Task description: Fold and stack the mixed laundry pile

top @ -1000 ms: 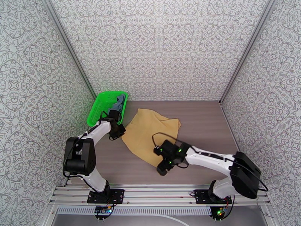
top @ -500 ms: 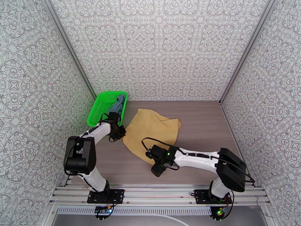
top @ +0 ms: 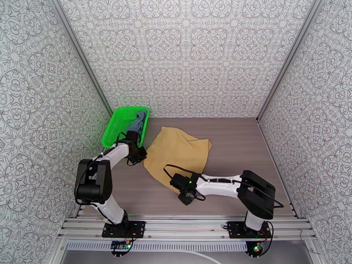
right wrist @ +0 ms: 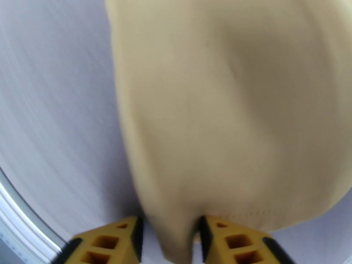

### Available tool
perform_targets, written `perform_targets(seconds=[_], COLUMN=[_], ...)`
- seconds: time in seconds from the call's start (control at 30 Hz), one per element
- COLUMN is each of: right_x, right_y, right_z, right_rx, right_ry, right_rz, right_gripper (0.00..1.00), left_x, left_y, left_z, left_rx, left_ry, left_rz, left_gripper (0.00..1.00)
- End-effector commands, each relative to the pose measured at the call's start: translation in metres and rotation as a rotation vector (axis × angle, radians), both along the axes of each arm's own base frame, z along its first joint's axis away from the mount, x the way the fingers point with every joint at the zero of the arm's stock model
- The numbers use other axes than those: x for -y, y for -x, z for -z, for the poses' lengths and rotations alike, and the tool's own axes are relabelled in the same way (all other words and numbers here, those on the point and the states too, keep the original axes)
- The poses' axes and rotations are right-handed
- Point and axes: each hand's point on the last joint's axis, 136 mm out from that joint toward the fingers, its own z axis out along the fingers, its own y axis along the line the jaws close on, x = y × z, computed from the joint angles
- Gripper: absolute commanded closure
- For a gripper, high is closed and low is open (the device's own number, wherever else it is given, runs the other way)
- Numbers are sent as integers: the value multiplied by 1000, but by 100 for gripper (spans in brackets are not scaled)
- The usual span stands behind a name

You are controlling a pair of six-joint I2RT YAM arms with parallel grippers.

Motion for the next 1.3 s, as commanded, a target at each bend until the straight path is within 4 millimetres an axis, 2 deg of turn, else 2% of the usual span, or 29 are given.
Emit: perform_targets(seconds=[0.0,0.1,0.2,0.27,0.37,0.43,0.47,0.53,0.63,0.73,0.87,0.97,1.2,1.27], right_x=[0,-1,-1,-1,2,10,13,23,42,56,74,91,121,129], right_y=[-5,-9,-16,-21,-26,-27,-27,-29,-39,-58,-99,-142,-244,-264], right_z=[12,6,-26,-68,-136,-189,-206,-251,-309,-351,-385,-402,-417,-434], right_rx=[18,42,92,144,225,290,310,380,517,648,774,827,887,923], right_ry=[40,45,26,-17,-102,-165,-185,-234,-265,-269,-256,-266,-181,-170], right_rz=[33,40,34,26,10,3,-1,-3,24,48,113,180,254,282], right_gripper=[79,100,100,100,100,100,100,100,100,100,100,100,100,100], left_x=[0,5,17,24,32,34,34,34,42,48,51,57,80,87], left_y=[0,2,8,13,25,36,41,54,67,65,37,3,-90,-112], left_z=[-16,-26,-53,-84,-146,-192,-211,-250,-294,-321,-337,-344,-359,-367], left_rx=[37,54,94,144,242,326,358,422,506,566,595,613,648,673], left_ry=[18,37,66,78,85,89,91,92,139,173,197,243,378,418], left_rz=[8,19,47,71,112,124,127,139,172,190,186,187,223,232], left_gripper=[100,100,100,100,100,100,100,100,100,100,100,100,100,100])
